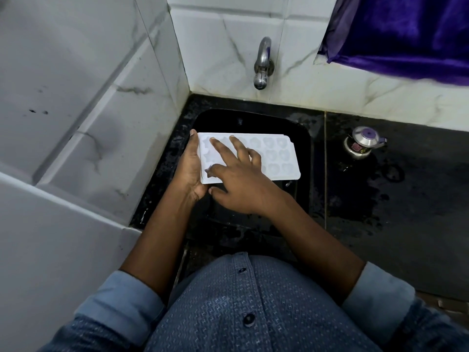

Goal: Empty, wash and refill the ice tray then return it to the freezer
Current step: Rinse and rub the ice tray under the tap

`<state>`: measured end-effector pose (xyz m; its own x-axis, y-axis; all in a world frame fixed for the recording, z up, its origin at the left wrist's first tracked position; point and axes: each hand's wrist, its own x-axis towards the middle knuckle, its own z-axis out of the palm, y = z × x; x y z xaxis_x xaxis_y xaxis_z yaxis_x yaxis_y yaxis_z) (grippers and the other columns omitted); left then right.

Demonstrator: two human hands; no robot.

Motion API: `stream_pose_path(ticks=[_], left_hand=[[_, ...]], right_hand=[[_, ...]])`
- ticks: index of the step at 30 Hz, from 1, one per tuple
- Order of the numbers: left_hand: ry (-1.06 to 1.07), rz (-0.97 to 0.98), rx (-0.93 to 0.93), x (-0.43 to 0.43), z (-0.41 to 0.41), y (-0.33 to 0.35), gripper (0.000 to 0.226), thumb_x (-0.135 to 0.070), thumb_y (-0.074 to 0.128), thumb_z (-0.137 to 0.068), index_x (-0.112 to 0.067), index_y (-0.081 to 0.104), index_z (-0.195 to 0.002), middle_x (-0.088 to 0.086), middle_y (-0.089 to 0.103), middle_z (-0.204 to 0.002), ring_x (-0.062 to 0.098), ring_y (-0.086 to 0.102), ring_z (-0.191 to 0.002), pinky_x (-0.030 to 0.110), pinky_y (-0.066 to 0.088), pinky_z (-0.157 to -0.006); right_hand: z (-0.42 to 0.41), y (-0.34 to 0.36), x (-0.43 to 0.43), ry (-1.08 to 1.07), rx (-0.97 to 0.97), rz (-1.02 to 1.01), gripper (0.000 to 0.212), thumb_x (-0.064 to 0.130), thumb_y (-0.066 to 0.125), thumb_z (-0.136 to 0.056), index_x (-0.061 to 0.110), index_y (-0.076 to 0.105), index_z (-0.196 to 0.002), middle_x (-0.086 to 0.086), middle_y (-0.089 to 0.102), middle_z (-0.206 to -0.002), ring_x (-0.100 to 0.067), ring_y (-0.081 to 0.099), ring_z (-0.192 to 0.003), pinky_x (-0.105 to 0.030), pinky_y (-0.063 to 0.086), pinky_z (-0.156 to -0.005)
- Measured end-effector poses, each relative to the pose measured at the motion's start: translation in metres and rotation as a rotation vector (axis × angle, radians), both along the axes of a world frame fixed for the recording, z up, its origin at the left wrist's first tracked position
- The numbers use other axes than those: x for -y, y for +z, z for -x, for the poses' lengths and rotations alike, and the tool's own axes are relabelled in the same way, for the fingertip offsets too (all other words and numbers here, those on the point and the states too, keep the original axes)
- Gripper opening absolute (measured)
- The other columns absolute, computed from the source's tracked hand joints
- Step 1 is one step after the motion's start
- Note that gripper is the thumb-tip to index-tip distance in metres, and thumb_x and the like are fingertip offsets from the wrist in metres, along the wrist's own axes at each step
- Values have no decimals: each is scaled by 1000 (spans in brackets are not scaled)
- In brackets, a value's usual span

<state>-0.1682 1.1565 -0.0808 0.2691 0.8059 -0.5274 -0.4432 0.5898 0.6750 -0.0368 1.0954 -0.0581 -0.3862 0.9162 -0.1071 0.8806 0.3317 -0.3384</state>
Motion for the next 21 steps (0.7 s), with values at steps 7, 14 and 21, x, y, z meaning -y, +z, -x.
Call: stream_pose_path(ticks=[7,14,21], left_hand=[[37,15,-1,-1,0,-1,73,-72,38,-102,-12,80,-108,12,80,-104,29,79,-85,39,65,-68],[0,26,-16,1,1,4,72,-77,39,-99,-15,71,-117,9,80,-102,30,79,-84,42,65,-68],[58,42,-29,1,-1,-8,62,-72,39,-102,-24,76,-118,0,80,-108,24,79,-91,55,59,-95]], right_hand=[[5,0,0,18,18,4,50,42,55,-98,26,57,-146,-2,-11,-176,-34,-20,-159,-60,-2,-124],[5,1,-1,7,3,3,47,40,56,-98,28,59,-143,-1,-10,-176,-34,-18,-159,-61,-1,-124],[4,0,1,3,-3,-40,44,42,57,-98,30,61,-141,4,-10,-176,-34,-18,-160,-61,-2,-124]])
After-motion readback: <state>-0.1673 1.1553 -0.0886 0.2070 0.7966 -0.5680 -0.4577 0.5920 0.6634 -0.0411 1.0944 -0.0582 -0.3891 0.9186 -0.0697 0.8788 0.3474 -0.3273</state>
